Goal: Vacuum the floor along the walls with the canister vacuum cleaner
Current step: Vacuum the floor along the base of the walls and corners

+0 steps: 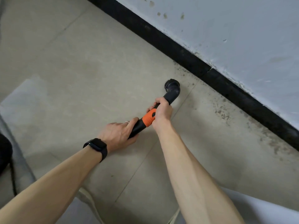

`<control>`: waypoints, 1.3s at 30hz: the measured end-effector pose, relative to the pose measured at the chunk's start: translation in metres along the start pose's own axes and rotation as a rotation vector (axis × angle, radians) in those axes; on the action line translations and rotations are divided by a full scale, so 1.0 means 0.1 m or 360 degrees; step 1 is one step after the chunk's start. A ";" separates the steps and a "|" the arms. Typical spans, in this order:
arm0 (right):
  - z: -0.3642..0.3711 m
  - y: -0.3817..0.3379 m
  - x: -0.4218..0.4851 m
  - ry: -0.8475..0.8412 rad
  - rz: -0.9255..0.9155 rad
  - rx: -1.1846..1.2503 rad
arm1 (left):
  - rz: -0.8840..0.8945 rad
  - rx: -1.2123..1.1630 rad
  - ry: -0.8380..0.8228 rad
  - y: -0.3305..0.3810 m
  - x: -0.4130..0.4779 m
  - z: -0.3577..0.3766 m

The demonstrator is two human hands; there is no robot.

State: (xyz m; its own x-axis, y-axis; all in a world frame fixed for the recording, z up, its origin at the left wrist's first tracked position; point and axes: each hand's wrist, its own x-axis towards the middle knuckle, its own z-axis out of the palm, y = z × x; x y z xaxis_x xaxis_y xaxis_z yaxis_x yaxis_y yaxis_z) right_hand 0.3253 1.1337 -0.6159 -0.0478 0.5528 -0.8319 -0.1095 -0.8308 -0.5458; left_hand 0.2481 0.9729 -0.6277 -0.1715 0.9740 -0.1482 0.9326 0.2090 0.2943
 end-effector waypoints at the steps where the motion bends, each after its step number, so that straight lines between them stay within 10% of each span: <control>1: 0.01 -0.05 0.04 -0.0001 -0.0009 -0.0018 | 0.0019 -0.0012 0.0048 0.00 0.03 0.01; 39: 1.00 -0.59 0.50 -0.0336 0.0003 -0.0402 | -0.0253 -0.0249 0.0242 -0.70 0.57 -0.10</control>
State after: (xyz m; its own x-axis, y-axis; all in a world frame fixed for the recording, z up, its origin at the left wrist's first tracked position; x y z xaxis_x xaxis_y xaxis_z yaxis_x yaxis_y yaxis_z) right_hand 0.2298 1.2170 -0.6157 -0.2555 0.5305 -0.8082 0.1393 -0.8071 -0.5738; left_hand 0.1701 1.0146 -0.6473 -0.3687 0.9273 -0.0640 0.8317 0.3598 0.4229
